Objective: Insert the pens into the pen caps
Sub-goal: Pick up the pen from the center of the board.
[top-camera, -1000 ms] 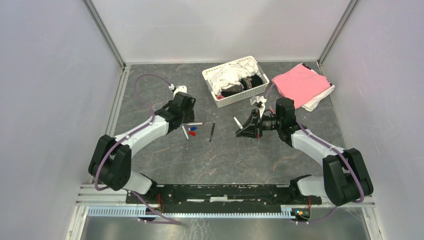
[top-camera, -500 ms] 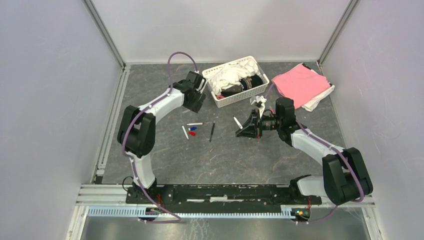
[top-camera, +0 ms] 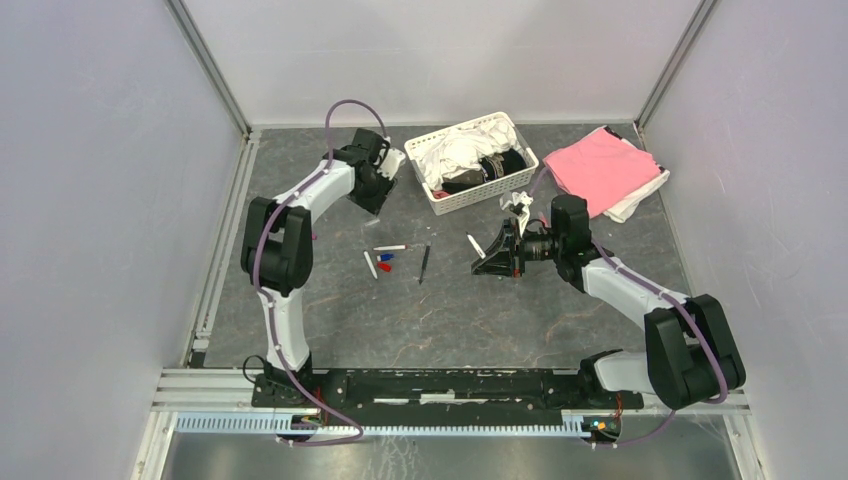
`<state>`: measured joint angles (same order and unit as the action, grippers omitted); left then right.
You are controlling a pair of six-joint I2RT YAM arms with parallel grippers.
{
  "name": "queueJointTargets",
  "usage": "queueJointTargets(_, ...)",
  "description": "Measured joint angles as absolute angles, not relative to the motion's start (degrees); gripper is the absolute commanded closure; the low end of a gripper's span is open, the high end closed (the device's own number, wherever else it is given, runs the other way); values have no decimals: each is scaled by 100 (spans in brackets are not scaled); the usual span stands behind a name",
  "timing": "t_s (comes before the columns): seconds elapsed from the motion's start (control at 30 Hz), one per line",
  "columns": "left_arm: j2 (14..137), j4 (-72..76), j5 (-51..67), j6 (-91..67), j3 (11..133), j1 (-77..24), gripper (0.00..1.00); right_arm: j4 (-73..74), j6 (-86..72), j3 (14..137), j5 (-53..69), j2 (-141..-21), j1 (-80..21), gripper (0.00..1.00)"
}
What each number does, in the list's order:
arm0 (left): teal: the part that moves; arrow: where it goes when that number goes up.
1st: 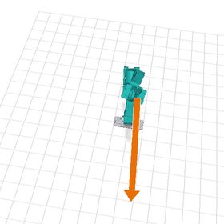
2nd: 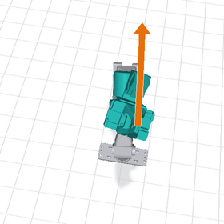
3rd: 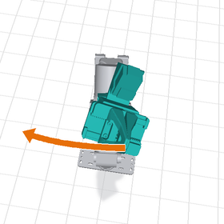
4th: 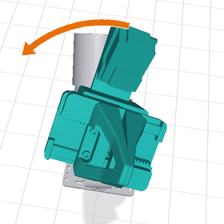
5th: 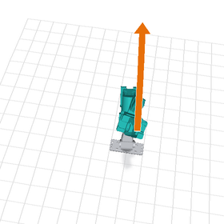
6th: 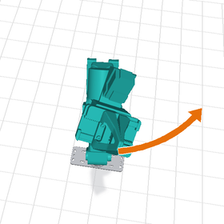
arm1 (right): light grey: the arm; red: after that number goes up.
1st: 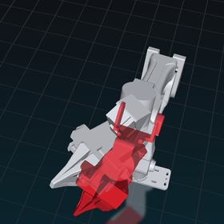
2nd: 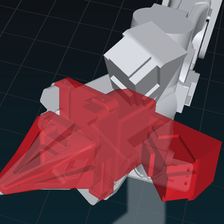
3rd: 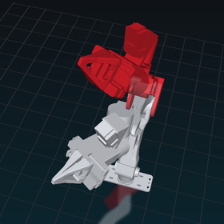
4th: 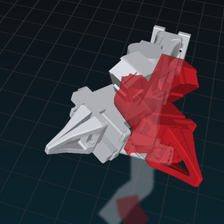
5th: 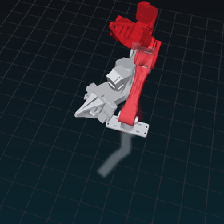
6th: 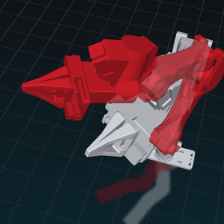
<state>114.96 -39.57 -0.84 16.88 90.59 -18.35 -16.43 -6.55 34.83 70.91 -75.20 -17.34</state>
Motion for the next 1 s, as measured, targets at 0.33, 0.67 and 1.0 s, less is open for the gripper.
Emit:
queueJointTargets(0.33,11928,-4080,169,1745,9135,-1809,54,-1568,-620,3518,7096,-7594,-1717,100)
queueJointTargets(0.67,11968,-4075,202,1747,9198,-1739,56,-1566,-611,3535,7098,-7594,-1717,100)
queueJointTargets(1.0,12051,-4073,346,1745,9198,-1695,60,-1557,-611,3544,7113,-7594,-1712,100)
